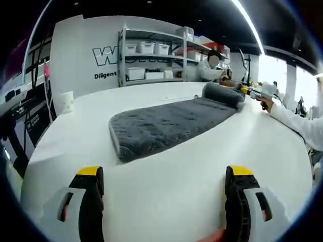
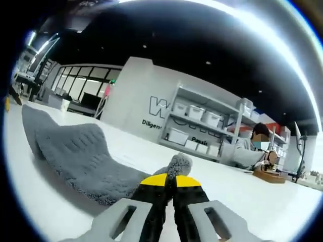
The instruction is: Open the folded towel by lifting each exposed corner and separating the folded layers until the towel lies flat within the target outline without major curled edges
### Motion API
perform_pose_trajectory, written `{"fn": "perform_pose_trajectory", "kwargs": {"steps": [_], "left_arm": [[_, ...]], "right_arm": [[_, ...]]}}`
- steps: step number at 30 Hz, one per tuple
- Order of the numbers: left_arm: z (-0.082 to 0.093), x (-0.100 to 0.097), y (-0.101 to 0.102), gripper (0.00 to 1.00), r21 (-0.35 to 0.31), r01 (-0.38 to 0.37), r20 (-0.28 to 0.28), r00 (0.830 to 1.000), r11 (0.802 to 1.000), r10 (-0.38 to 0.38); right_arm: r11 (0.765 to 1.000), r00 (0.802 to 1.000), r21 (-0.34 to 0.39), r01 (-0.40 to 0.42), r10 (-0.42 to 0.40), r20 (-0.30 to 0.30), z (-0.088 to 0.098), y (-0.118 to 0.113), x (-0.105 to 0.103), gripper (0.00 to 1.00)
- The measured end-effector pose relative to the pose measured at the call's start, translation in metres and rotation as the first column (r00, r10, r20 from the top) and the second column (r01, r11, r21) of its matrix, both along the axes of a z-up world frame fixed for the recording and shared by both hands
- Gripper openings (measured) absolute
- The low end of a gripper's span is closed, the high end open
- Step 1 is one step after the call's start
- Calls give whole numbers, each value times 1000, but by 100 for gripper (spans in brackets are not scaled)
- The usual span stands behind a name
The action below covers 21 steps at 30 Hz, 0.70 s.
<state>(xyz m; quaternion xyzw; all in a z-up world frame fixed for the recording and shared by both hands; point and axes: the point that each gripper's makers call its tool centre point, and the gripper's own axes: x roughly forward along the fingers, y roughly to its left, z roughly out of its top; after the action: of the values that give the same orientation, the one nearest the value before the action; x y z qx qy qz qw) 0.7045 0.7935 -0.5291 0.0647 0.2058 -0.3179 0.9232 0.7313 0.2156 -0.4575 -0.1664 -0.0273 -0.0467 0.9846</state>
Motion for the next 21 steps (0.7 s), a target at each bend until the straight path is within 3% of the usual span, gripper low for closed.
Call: {"fn": "perform_pose_trajectory", "kwargs": {"steps": [21], "left_arm": [[-3, -1, 1, 99, 20, -20, -3, 1000, 1000, 20]], "right_arm": [[998, 998, 18, 64, -64, 2, -1, -55, -12, 0]]}}
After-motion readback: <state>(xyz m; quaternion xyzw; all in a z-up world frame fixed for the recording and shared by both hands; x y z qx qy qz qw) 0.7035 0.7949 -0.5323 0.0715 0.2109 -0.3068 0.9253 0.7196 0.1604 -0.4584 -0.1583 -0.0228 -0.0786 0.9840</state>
